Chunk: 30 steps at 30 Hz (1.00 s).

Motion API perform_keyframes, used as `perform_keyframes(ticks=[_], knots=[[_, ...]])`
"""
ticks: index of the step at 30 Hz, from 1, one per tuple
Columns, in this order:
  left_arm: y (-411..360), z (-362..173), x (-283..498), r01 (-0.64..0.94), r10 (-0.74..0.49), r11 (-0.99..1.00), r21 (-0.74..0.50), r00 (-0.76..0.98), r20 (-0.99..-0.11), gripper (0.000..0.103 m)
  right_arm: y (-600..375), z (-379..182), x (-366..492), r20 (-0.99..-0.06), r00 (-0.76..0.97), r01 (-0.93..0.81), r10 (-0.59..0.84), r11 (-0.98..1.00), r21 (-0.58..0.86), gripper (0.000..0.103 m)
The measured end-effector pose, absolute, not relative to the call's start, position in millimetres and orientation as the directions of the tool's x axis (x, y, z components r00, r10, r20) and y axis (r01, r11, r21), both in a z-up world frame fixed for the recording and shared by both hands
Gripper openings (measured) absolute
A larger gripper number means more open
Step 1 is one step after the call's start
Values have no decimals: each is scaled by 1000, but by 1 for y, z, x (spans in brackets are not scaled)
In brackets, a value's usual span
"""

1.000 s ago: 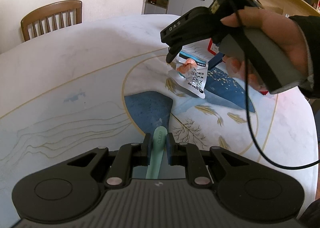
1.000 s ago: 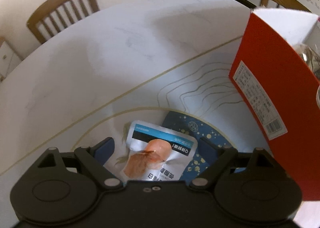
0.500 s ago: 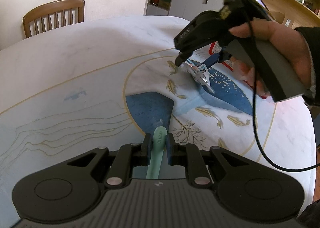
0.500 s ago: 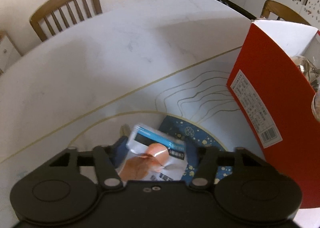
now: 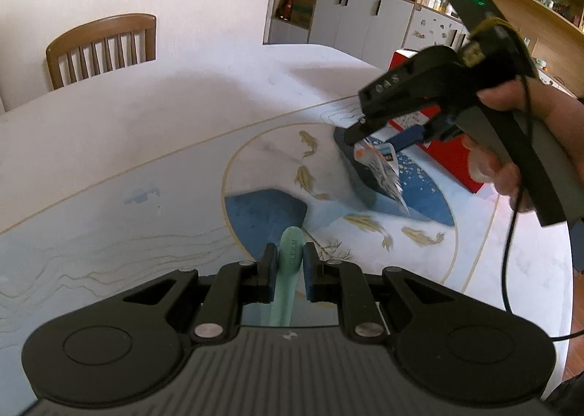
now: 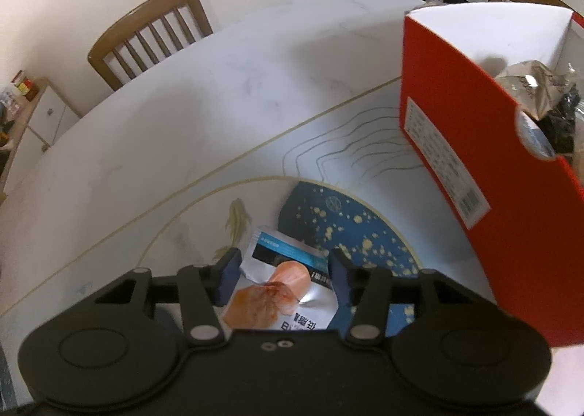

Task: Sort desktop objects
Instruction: 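Close the right gripper on the white sausage packet and lift it, then carry the sausage packet and teal strip over the red box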

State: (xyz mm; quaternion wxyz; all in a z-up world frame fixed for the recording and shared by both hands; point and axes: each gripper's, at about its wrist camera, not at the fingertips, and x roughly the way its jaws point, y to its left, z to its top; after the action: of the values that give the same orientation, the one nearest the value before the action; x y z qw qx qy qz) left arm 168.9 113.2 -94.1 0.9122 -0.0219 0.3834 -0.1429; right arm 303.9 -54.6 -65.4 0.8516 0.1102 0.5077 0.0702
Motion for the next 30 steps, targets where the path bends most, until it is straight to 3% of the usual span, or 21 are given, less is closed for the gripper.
perform_keyframes(ticks=[30], knots=[[35, -28, 151, 324, -345, 934, -148, 722, -599, 7, -150, 11, 231, -715, 574, -67, 399, 893, 445, 52]])
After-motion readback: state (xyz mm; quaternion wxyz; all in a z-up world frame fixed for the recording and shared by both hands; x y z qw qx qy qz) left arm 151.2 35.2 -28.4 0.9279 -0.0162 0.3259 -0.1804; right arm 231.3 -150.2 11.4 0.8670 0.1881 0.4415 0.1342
